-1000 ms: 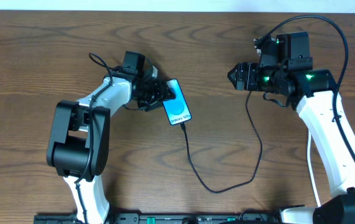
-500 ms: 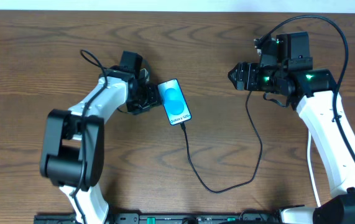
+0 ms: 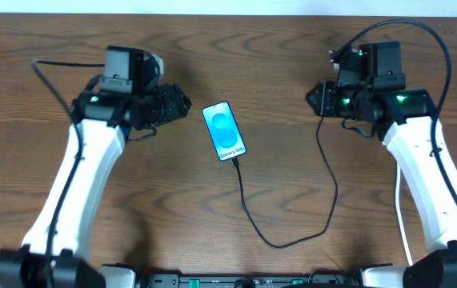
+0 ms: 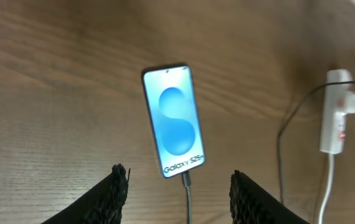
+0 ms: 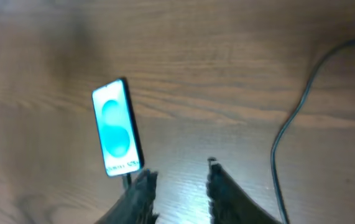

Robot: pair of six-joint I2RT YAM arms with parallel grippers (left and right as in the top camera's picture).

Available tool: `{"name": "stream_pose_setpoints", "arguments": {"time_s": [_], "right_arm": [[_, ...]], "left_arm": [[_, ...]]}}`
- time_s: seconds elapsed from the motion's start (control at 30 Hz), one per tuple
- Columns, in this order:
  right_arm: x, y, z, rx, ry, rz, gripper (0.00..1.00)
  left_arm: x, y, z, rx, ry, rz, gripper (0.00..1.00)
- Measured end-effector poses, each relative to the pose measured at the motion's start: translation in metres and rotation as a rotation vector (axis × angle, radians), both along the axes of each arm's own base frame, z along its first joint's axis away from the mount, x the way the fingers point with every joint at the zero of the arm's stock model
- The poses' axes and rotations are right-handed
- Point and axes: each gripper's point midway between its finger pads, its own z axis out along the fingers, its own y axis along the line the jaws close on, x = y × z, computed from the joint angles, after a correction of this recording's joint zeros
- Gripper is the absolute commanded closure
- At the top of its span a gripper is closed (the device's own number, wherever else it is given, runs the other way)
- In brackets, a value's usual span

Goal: Plug charger to phone and switch on socket
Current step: 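Open the left gripper and retract it from the phone, then move the right gripper to the power strip's orange switch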

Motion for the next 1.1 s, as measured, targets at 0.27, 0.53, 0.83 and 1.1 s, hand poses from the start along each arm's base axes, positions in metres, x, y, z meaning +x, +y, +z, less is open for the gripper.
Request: {"name": "stream_pose_setpoints", "arguments": {"time_s": [0.27,0.53,0.83,1.1], "right_arm": [[0.001,-0.034,-0.003,0.019,0.033,-0.085,0.99],[0.006,-0.08,0.001,0.077,0.034,-0.189,0.99],[0.01,-0.137,0.005,0.07,-0.01,-0.298,0.99],[0.021,-0.192,0.005,0.073,-0.079,-0.402,0.99]], "left_arm": [[-0.004,0.007,0.024,0.023,-0.077,0.019,0.25],[-0.002,0.013,0.022,0.059,-0.082,0.037,0.05],[-0.002,0.014,0.021,0.061,-0.082,0.038,0.05],[-0.002,0.014,0.021,0.062,-0.082,0.039,0.05]]}}
